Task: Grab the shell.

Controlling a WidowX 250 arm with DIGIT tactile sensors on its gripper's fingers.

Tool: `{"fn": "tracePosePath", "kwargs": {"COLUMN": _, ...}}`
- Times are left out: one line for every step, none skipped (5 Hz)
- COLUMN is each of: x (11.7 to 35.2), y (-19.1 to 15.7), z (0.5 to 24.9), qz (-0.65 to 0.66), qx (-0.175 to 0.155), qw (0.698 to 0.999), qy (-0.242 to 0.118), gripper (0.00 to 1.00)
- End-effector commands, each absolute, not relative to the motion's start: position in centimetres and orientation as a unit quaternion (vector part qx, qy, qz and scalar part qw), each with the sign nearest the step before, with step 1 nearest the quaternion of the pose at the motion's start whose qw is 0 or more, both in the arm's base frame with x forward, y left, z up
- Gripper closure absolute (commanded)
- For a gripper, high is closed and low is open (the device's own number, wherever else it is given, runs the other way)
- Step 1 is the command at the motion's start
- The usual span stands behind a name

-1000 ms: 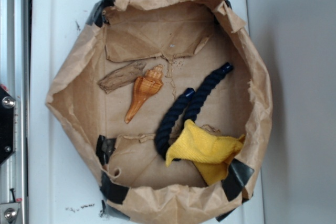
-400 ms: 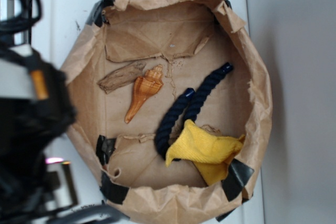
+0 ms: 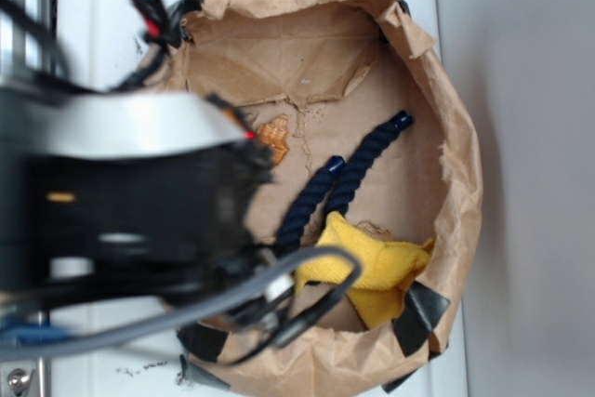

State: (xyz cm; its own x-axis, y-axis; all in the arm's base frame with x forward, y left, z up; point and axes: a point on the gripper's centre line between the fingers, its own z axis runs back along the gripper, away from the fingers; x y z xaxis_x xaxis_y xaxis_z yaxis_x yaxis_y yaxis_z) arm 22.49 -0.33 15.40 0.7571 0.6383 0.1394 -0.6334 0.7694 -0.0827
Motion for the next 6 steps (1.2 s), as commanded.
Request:
{"fn": "tracePosePath", "kwargs": {"x": 22.3, "y": 4.2, "z": 10.6, "qz": 0.401, "qx": -0.005, "qw": 0.914, "qy": -0.058, "gripper": 0.0}}
{"fn": "tracePosePath", "kwargs": {"x": 22.3, "y": 4.2, "z": 10.6, "qz": 0.401, "qx": -0.005, "qw": 0.914, "qy": -0.058, "gripper": 0.0}}
{"fn": "tracePosePath", "kwargs": {"x": 22.3, "y": 4.2, "z": 10.6, "qz": 0.401, "qx": -0.005, "qw": 0.914, "qy": -0.058, "gripper": 0.0}}
{"fn": "tracePosePath", "kwargs": {"x": 22.3, "y": 4.2, "z": 10.6, "qz": 0.401, "qx": -0.005, "qw": 0.914, "qy": -0.058, "gripper": 0.0}}
{"fn": "tracePosePath", "kwargs": {"x": 22.3, "y": 4.2, "z": 10.6, "qz": 0.401, "qx": -0.005, "qw": 0.914, "qy": -0.058, "gripper": 0.0}}
{"fn": "tracePosePath", "kwargs": {"x": 23.5, "y": 4.1, "z": 8.9, "qz": 0.414, "qx": 0.002, "qw": 0.908, "qy": -0.06, "gripper": 0.0}}
